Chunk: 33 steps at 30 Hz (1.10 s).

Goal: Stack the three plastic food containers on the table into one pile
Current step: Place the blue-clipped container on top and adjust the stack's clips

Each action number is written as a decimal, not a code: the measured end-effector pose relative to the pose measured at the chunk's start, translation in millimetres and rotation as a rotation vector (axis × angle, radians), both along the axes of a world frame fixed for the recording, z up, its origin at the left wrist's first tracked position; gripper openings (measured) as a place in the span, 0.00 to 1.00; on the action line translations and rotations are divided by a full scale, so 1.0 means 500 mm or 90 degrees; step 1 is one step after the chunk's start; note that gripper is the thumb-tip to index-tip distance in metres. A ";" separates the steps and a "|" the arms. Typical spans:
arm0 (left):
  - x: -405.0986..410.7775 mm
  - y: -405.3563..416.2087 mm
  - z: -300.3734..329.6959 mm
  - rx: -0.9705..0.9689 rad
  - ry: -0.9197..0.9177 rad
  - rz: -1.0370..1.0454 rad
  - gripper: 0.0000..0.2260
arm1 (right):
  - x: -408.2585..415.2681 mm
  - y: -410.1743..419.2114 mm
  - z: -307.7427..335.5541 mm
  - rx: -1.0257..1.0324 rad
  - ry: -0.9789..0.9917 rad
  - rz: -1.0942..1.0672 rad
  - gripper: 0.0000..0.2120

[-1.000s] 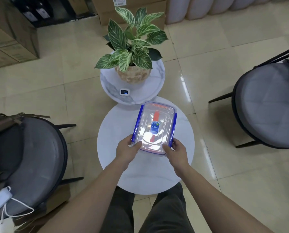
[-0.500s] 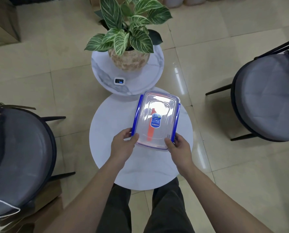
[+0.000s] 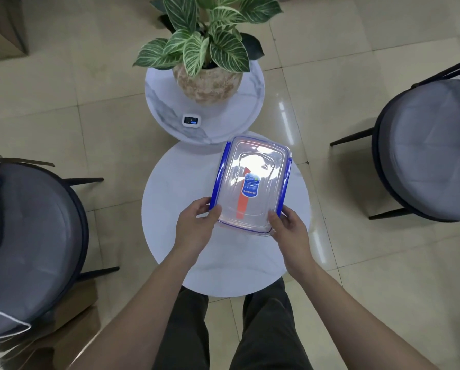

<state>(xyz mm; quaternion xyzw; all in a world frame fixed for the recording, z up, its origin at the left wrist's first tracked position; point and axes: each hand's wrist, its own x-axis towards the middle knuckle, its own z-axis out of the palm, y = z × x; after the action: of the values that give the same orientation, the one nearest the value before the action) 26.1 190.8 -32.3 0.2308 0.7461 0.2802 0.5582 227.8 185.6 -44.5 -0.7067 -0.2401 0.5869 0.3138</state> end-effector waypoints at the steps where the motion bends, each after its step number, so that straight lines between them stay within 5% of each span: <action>1: -0.001 -0.003 -0.003 0.001 -0.001 0.011 0.19 | 0.003 -0.002 -0.005 -0.008 -0.003 -0.016 0.18; 7: -0.024 -0.029 -0.044 -0.013 0.037 0.078 0.12 | 0.034 -0.025 -0.059 -0.071 -0.082 -0.124 0.11; 15: -0.042 -0.045 -0.131 -0.062 0.045 0.051 0.11 | 0.038 -0.058 -0.142 -0.126 -0.131 -0.073 0.13; 26: -0.037 -0.027 -0.242 -0.101 0.063 -0.055 0.10 | 0.017 -0.023 -0.208 -0.100 -0.063 0.004 0.15; 33: -0.023 -0.015 -0.266 -0.100 0.034 -0.078 0.04 | 0.012 -0.021 -0.241 -0.044 0.005 -0.046 0.07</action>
<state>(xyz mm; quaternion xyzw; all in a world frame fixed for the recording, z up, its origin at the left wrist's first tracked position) 14.8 183.1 -165.1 0.2392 0.7649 0.1798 0.5704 234.0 175.3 -165.2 -0.7233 -0.1927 0.5858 0.3107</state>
